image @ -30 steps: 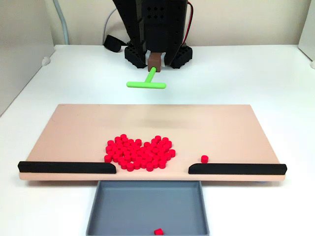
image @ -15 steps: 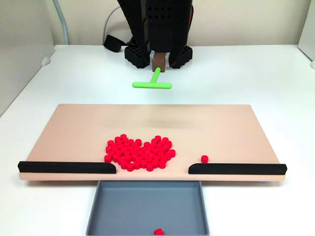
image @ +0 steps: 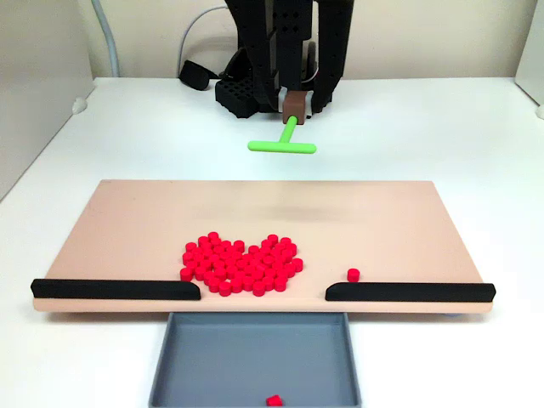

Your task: Gather the left side granules

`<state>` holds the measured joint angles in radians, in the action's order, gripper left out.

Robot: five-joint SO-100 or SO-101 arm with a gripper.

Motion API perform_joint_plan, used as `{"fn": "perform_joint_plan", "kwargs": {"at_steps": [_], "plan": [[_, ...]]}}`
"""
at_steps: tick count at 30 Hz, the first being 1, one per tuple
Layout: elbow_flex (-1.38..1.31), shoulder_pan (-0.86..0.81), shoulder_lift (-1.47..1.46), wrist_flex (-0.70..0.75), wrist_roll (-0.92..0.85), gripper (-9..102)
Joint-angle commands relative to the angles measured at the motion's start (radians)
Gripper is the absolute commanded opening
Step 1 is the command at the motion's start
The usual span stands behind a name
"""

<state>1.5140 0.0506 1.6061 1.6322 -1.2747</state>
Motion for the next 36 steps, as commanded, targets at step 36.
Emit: {"fn": "perform_joint_plan", "kwargs": {"at_steps": [36], "plan": [[-0.181, 0.227, -0.181, -0.005, 0.666, 0]]}}
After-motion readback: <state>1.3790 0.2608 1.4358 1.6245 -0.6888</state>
